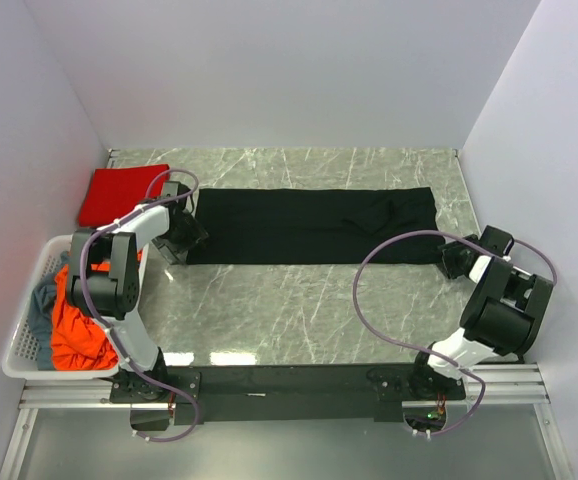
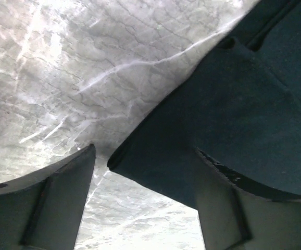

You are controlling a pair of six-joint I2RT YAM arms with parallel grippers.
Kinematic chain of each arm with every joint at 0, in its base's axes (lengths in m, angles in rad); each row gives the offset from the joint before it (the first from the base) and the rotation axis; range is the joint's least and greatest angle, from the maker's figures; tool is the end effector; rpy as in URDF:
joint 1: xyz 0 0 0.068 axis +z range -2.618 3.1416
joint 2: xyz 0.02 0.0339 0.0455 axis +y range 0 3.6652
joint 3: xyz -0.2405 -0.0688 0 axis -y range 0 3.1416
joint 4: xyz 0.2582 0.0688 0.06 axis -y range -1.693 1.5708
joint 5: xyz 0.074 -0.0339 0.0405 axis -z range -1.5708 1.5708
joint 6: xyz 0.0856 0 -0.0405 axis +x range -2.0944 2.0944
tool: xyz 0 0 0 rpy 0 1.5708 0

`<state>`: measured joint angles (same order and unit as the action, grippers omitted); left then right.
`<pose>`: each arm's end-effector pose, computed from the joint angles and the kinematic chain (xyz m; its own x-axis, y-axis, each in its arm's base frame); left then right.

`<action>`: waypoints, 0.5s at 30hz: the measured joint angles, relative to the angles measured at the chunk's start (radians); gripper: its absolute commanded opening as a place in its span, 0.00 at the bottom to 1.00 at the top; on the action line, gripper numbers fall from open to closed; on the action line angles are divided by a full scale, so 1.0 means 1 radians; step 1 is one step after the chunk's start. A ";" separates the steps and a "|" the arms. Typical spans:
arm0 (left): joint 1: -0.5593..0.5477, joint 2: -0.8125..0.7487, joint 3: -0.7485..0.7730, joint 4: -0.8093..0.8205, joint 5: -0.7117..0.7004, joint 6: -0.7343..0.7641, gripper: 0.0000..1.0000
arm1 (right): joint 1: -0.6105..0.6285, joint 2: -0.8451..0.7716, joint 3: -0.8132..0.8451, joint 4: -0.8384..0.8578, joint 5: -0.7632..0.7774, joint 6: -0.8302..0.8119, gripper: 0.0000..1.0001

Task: Fold and stack the t-shirts
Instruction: Fold the tshirt

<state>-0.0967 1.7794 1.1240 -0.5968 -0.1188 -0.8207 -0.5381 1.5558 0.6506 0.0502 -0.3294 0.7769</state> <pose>0.3602 -0.0247 0.0880 -0.6875 -0.6632 -0.2959 -0.6514 0.7433 -0.1524 0.2930 -0.1427 0.0710 -0.2498 0.9217 -0.2968 0.6701 0.3859 0.6341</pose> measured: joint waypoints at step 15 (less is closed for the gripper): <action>-0.005 0.020 0.009 0.000 0.008 0.014 0.01 | -0.003 0.069 0.095 -0.111 0.058 -0.012 0.00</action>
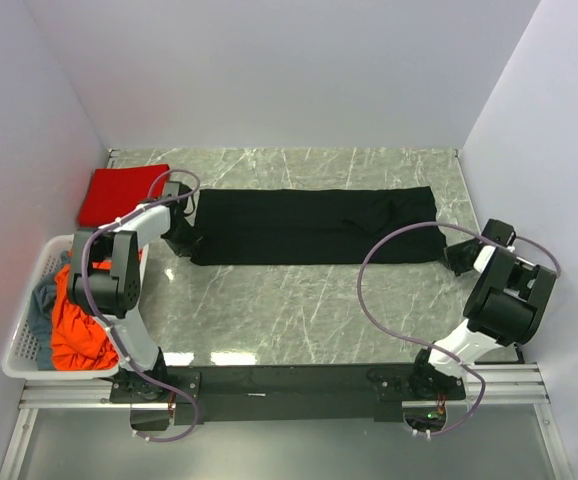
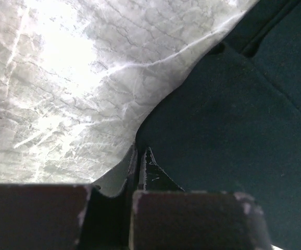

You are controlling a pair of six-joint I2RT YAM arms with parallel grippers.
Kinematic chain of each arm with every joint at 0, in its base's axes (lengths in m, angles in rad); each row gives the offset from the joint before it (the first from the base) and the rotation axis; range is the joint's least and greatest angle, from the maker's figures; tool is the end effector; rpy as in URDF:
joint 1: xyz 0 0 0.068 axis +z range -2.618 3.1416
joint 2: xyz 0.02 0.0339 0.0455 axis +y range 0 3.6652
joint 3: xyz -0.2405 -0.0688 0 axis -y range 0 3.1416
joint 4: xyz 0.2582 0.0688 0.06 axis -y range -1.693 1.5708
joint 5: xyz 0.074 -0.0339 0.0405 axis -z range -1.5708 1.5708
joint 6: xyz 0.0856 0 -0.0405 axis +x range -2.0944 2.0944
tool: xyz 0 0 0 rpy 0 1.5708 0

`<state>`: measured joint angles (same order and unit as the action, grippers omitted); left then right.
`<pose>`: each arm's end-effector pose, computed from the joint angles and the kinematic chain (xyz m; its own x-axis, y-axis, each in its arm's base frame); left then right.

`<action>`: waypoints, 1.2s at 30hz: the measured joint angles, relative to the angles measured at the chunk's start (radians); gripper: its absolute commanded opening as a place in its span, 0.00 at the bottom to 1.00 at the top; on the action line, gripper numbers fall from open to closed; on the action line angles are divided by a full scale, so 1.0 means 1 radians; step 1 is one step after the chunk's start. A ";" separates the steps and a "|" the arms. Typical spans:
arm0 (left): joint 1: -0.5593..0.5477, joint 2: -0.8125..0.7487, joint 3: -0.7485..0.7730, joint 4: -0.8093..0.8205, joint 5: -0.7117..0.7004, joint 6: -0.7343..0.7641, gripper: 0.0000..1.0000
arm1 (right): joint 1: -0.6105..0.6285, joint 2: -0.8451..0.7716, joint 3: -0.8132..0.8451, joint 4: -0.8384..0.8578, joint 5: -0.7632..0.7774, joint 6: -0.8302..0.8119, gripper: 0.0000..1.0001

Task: Fold and stack the t-shirts
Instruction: Fold the tshirt

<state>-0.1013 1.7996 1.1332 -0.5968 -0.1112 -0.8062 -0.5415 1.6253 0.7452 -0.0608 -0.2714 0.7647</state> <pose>0.3619 -0.0272 0.0837 -0.7048 -0.6493 -0.2859 -0.6378 0.7563 -0.1453 0.2998 -0.1535 0.0664 -0.2496 0.9285 -0.2751 0.7401 0.3661 0.5641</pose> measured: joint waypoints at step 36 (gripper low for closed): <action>-0.414 -0.556 -0.328 -0.283 0.239 -0.225 0.61 | 0.264 0.282 0.669 -0.351 0.196 -0.223 0.48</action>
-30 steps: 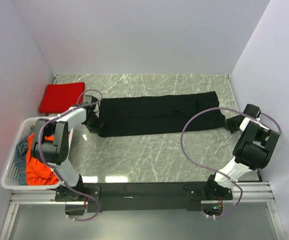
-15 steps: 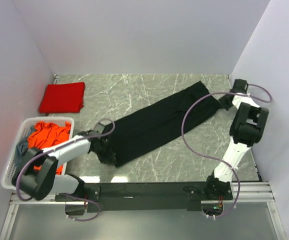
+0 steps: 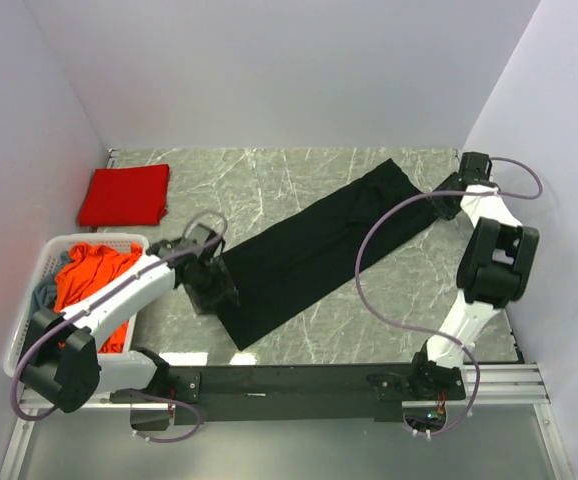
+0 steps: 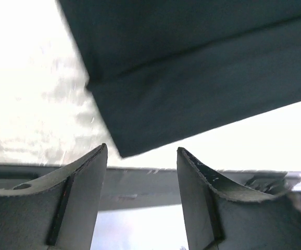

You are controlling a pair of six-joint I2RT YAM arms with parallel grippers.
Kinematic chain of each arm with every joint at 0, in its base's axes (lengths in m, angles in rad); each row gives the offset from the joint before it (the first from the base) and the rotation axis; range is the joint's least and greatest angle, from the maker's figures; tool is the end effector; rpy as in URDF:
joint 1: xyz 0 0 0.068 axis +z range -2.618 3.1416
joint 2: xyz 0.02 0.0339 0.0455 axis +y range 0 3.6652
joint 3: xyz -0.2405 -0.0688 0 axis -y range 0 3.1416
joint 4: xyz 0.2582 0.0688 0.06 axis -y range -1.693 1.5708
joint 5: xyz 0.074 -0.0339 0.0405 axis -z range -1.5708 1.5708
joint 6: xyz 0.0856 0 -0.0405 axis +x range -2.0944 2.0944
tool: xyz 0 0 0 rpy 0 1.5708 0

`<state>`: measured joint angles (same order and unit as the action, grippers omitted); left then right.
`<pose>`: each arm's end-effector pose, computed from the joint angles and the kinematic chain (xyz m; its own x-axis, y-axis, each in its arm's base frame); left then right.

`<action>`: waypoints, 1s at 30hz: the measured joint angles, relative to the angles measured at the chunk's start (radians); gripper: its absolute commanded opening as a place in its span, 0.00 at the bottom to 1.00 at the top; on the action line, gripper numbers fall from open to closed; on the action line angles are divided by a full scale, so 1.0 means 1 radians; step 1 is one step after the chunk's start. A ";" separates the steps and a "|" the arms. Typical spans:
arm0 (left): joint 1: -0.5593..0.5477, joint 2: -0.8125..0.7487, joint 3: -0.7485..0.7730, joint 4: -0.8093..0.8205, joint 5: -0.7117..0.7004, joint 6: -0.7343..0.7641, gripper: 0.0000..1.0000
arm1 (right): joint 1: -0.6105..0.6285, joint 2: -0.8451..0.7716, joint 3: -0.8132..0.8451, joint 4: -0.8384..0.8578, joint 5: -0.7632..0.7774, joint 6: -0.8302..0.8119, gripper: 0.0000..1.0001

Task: Fold and stack the t-shirts
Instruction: Fold the tshirt

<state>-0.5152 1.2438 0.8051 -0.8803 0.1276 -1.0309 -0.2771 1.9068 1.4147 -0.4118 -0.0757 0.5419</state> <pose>0.2049 -0.1285 0.1320 -0.8761 -0.4817 -0.0224 -0.4575 0.8450 -0.2771 0.4382 -0.1179 0.1462 -0.5300 0.6854 -0.4993 0.5850 0.7218 0.3699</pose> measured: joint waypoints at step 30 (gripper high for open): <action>0.109 0.431 0.166 0.259 -0.055 0.271 0.39 | 0.127 -0.011 -0.284 0.256 -0.235 0.176 0.37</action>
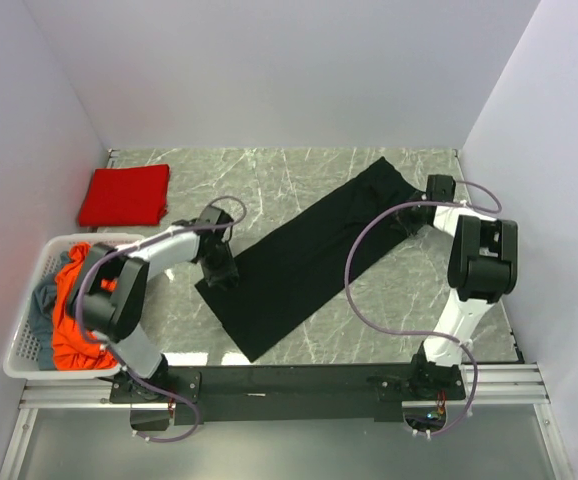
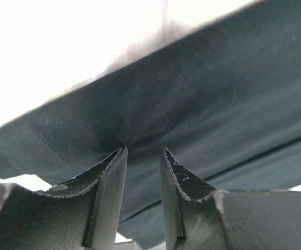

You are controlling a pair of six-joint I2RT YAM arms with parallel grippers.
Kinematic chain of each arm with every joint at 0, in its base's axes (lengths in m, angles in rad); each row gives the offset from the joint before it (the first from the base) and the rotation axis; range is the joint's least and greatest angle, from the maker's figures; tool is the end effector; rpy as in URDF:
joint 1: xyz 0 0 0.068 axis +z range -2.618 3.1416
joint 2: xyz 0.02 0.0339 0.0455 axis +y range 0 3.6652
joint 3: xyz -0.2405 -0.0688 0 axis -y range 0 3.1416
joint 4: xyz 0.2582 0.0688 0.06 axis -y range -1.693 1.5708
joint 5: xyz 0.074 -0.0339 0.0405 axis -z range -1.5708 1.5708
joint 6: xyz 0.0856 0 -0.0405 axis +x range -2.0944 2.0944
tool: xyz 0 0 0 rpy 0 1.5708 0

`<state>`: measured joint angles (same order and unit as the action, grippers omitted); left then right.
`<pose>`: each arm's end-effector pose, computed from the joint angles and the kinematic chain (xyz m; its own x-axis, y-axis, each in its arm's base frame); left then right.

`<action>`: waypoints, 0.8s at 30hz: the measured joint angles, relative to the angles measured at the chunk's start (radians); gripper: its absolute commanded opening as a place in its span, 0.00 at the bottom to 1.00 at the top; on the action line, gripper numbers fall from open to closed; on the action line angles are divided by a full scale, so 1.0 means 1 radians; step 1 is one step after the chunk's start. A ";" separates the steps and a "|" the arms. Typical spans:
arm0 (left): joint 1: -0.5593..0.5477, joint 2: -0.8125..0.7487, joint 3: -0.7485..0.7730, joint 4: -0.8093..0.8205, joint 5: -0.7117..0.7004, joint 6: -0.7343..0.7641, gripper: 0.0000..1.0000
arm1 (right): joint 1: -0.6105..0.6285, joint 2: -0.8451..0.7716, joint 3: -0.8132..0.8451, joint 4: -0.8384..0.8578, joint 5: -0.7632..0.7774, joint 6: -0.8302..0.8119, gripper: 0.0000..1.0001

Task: Fold and stack the t-shirts
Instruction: Fold the tshirt

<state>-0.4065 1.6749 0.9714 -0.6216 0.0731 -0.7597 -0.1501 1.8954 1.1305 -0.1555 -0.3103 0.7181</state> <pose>0.2910 -0.1321 0.0768 -0.9288 -0.3480 -0.1276 -0.3158 0.9232 -0.2189 0.4179 -0.0368 0.0822 -0.6192 0.7273 -0.2961 0.4873 0.6515 0.5814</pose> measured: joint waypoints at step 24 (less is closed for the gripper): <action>-0.473 -0.203 -0.122 -0.153 0.185 -0.249 0.74 | 0.203 0.193 0.405 -0.210 -0.010 -0.191 0.40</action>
<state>-0.8799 1.4715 0.8494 -0.7750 0.2581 -1.0088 0.0525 2.0888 1.5356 -0.3653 -0.3199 0.5274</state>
